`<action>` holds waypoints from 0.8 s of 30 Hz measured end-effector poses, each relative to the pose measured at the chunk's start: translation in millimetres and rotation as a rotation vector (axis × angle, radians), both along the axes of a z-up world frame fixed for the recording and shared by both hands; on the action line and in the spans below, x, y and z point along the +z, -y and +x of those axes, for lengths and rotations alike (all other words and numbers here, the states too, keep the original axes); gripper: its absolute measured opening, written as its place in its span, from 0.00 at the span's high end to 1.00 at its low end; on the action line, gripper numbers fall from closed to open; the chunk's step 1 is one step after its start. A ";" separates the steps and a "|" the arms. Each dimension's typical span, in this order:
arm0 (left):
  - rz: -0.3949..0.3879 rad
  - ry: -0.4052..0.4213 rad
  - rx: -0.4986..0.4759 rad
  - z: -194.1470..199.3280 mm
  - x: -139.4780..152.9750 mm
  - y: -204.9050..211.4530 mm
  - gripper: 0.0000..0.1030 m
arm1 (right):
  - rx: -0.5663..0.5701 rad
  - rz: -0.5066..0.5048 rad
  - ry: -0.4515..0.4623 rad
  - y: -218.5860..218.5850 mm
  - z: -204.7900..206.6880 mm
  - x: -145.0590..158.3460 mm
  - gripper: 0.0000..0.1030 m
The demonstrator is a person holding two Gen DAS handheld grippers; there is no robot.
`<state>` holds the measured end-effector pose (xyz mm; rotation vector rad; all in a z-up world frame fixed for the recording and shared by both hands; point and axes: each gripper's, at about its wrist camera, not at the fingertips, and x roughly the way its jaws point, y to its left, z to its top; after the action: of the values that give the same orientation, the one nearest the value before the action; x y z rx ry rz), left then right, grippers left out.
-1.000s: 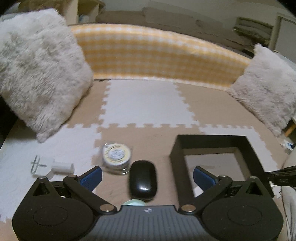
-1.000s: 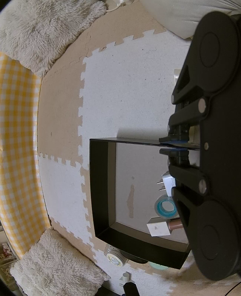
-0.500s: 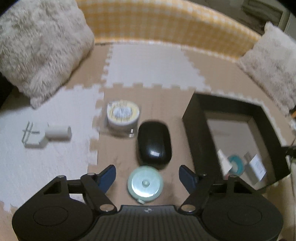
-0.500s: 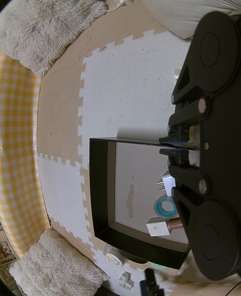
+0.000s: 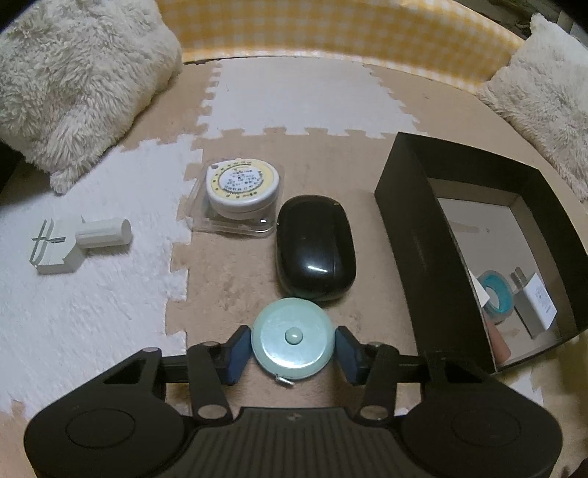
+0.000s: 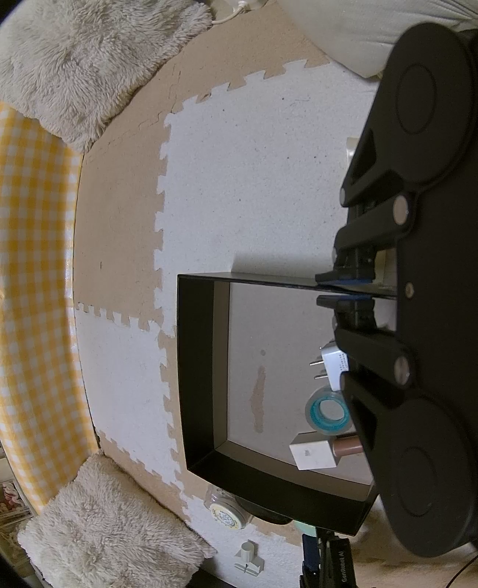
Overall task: Organize rigid objects
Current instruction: 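Carry the tape measure into the black box and release it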
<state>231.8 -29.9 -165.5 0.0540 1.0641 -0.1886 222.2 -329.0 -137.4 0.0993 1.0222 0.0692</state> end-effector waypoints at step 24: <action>-0.148 0.265 -0.165 -8.2 75.1 57.1 0.51 | -0.001 0.006 -0.002 0.4 -0.3 -0.2 0.95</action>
<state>223.6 -87.0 -90.4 0.0322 0.7791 -0.3985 221.9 -329.5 -137.7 0.1060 1.0243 0.0711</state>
